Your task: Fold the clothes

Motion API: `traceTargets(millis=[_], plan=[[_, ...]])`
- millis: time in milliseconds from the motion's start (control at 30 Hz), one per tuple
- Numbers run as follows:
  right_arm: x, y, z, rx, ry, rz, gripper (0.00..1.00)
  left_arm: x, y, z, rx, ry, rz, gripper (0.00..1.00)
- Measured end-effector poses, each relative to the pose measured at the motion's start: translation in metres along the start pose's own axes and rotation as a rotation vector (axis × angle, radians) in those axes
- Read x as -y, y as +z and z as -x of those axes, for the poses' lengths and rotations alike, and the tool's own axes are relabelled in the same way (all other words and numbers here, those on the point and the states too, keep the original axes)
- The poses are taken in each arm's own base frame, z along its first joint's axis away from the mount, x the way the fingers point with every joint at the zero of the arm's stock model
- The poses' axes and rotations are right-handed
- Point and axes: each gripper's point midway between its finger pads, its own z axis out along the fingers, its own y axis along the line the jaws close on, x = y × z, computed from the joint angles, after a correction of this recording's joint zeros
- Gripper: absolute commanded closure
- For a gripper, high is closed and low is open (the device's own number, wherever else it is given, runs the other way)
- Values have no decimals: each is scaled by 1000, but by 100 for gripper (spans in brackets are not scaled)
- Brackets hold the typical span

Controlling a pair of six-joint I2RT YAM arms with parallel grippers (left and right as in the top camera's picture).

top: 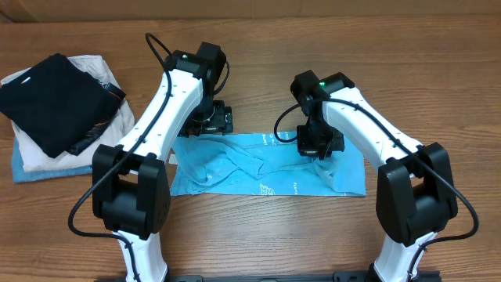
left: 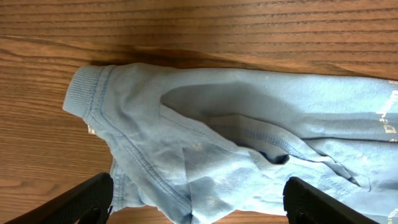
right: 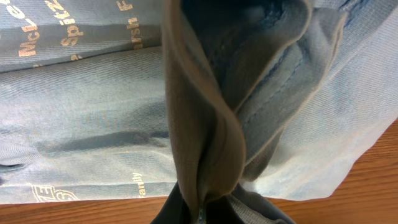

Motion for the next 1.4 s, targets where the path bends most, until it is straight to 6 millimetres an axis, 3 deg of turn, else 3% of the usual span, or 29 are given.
traceTargets(millis=[267,367,433,500,733,933,1133,1300,1400], plan=[[-18,-1,0,-11,-58,99,90,-1,0,-2,-6,0,3,10],[-31,-3,-2,-17,-126,175,80,-1,0,-2,-8,0,3,10],[-37,-4,-3,-23,-151,207,63,-1,0,-2,-8,1,3,10],[-39,-4,-5,-28,-171,225,54,-1,0,-2,-9,1,4,10],[-40,-4,-6,-33,-195,230,54,-2,0,-4,-15,1,6,10],[-23,-1,1,-3,-140,133,54,-3,0,-6,-26,1,11,10],[9,-8,21,71,0,62,53,-4,0,-9,-38,2,17,8],[42,-17,32,99,83,72,53,-5,0,-11,-45,1,21,8],[41,-18,36,96,43,145,49,-5,0,-11,-44,1,20,8]])
